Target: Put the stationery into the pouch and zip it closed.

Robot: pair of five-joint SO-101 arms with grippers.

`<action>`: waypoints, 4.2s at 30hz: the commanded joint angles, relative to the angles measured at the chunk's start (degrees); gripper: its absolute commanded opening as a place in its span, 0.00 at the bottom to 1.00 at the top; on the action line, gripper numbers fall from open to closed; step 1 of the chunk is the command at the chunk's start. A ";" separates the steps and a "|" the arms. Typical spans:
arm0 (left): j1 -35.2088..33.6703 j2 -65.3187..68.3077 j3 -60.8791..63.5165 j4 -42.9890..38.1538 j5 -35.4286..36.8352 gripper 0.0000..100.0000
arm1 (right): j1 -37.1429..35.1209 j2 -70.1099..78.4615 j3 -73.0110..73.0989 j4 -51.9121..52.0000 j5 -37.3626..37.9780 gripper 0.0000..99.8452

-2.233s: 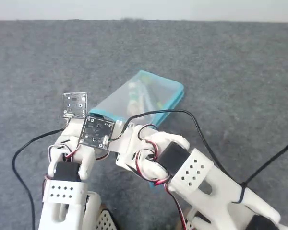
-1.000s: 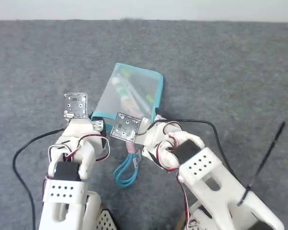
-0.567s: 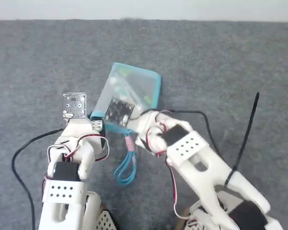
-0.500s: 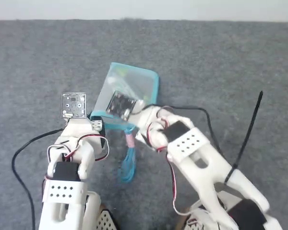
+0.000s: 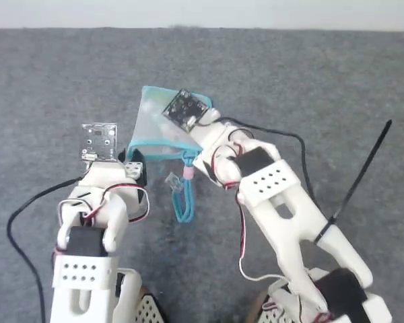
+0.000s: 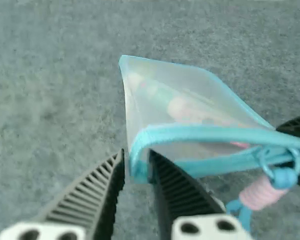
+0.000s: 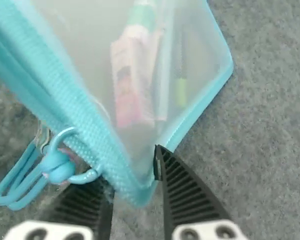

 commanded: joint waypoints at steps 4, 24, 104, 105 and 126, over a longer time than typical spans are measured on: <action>-1.23 -1.23 -8.04 7.74 -5.63 0.10 | 2.42 2.51 -5.80 2.07 -4.04 0.01; 13.89 -0.70 1.71 2.64 -9.93 0.25 | -3.03 -7.34 -8.09 14.46 -6.95 0.01; 1.76 -0.70 -0.84 1.58 -10.11 0.01 | -14.55 -14.37 21.10 -26.68 1.93 0.24; 1.58 -0.70 -0.84 1.49 -10.02 0.01 | -14.90 -13.05 21.10 -28.09 3.08 0.24; -2.20 -0.62 -0.40 1.41 -10.11 0.01 | -13.76 -6.81 20.13 -33.63 20.75 0.01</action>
